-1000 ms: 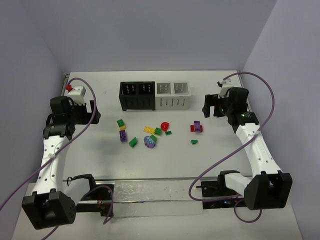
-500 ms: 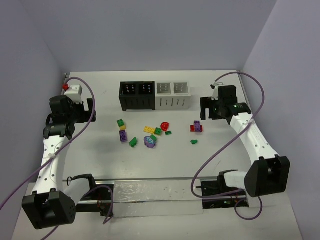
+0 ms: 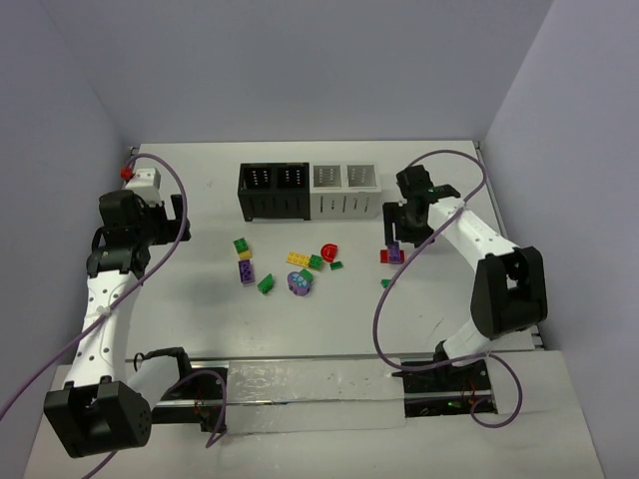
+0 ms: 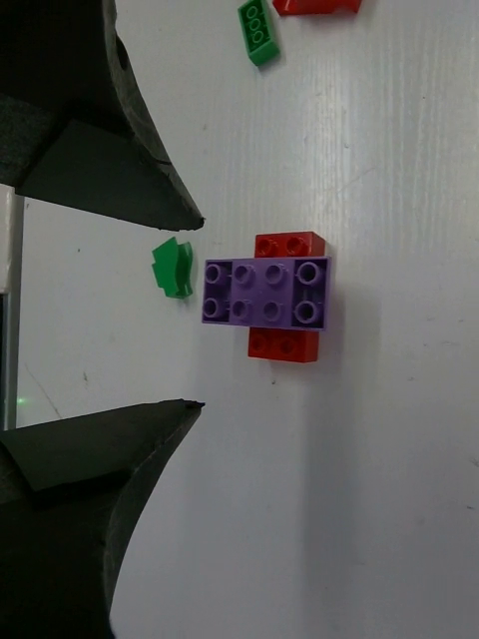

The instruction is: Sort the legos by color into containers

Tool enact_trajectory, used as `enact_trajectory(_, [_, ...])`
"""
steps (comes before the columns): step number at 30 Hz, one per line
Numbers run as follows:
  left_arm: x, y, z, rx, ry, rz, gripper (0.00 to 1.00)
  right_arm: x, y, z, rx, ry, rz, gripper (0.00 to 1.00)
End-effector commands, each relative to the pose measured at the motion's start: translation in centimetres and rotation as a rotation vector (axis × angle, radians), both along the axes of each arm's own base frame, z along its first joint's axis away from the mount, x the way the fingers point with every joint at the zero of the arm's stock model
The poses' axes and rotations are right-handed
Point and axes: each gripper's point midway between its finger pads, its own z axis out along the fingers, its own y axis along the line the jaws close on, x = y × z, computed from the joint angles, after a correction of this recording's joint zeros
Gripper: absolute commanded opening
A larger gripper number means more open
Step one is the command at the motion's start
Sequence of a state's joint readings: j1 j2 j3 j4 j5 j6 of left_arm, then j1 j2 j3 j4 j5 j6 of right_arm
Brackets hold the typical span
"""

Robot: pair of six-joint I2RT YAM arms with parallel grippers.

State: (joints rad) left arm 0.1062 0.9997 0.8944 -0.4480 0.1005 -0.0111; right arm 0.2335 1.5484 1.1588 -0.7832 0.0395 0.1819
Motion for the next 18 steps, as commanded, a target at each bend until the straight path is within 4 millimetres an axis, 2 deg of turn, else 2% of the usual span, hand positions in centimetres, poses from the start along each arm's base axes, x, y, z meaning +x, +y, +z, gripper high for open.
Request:
enact_trajectory(1, [0.8,0.3,2.1,0.010,-0.077,0.015,0.99,1.6,0.4,0.2,-0.002,-0.003,-0.035,0.75])
enact_trajectory(5, [0.8,0.3,1.7,0.014,-0.068,0.015,0.99,2.2,0.7,-1.1,-0.004,0.038,-0.032,0.76])
enact_trajectory(12, [0.8,0.4,0.9,0.015,-0.050,0.017,0.99,3.4,0.8,-2.0,-0.020,0.060,-0.033,0.76])
enact_trajectory(16, [1.0,0.5,0.7,0.017,-0.047,0.021,0.99,3.4,0.8,-2.8,-0.027,0.090,-0.040,0.74])
enact_trajectory(18, [1.0,0.6,0.7,0.020,-0.046,0.024,0.99,3.0,0.9,-3.4,-0.022,0.114,-0.041,0.70])
